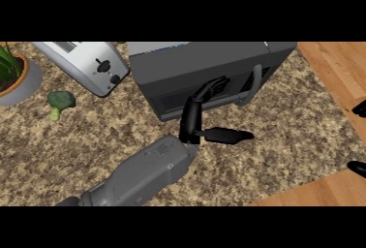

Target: Pick up the milk, place it into the microwave and close the microwave

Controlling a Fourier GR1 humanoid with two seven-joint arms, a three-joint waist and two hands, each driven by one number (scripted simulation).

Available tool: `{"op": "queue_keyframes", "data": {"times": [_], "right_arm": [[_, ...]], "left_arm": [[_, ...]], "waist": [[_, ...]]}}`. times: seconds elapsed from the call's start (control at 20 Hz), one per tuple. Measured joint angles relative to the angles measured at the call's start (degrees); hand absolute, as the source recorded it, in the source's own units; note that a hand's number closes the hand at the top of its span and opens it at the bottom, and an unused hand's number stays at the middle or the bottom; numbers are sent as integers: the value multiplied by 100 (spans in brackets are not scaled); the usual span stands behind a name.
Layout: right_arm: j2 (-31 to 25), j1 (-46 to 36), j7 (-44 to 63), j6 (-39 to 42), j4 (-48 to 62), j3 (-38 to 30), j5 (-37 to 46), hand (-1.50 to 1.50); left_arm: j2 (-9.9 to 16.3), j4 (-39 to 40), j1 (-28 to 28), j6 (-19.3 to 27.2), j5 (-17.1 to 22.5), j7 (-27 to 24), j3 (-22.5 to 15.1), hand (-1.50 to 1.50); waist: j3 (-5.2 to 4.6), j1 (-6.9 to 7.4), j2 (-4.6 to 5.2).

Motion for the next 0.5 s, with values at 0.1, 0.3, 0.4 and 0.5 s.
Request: {"op": "queue_keyframes", "data": {"times": [0.1,0.3,0.4,0.5], "right_arm": [[-2,-37,63,113,127,9,-178,-150],[-24,-128,140,293,371,-12,-475,-150],[-76,-191,184,374,482,-39,-589,-150],[-124,-236,215,464,589,-75,-718,-150]], "left_arm": [[0,15,3,-14,52,-61,1,-150],[1,45,8,-21,140,-176,-4,-150],[0,62,5,-22,183,-225,-10,-150],[1,79,15,-21,220,-286,-8,-150]], "waist": [[-2,-9,-2],[1,-39,-4],[0,-46,-5],[2,-67,-11]]}}
